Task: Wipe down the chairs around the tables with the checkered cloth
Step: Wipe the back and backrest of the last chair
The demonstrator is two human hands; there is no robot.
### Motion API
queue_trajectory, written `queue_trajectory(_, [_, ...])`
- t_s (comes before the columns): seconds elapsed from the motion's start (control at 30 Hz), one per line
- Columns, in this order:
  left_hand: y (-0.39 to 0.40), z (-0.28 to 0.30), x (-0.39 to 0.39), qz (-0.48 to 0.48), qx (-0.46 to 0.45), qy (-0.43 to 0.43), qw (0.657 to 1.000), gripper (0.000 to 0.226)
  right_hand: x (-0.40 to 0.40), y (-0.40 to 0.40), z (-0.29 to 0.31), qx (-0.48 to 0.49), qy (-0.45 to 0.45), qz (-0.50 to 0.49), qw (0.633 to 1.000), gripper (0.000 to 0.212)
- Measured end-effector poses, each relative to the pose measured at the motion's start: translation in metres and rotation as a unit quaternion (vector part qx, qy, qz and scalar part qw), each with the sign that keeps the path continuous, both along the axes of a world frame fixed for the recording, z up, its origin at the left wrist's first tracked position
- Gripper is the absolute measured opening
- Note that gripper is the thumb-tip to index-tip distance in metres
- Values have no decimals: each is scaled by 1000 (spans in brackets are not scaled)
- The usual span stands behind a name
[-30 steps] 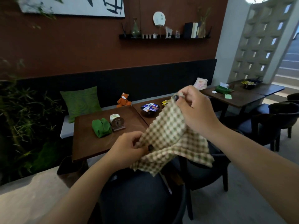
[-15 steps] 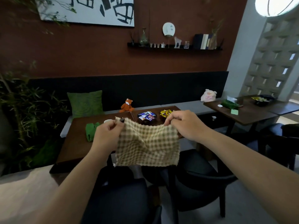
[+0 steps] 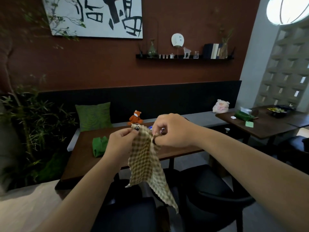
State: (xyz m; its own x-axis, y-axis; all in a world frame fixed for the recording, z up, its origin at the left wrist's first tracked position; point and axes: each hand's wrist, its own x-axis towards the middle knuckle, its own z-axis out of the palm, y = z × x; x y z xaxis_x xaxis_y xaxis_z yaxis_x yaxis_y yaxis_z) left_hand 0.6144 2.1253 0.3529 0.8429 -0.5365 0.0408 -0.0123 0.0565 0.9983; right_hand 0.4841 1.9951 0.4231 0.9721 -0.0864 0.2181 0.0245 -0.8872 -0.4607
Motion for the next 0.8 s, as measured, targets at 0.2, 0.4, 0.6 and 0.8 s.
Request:
queue_trajectory(0.2, [3, -4, 7, -63, -25, 55, 996, 19, 13, -3, -7, 164, -30, 20, 986, 9])
queue_trajectory(0.4, [9, -5, 0, -128, -32, 21, 991, 26, 19, 5, -11, 46, -48, 37, 997, 11])
queue_trajectory(0.6, [12, -2, -10, -171, -99, 40, 980, 31, 23, 8, -4, 44, -112, 20, 993, 9])
queue_trajectory(0.8, [23, 0, -14, -217, -97, 27, 971, 29, 28, 10, 0, 10, -172, -7, 985, 9])
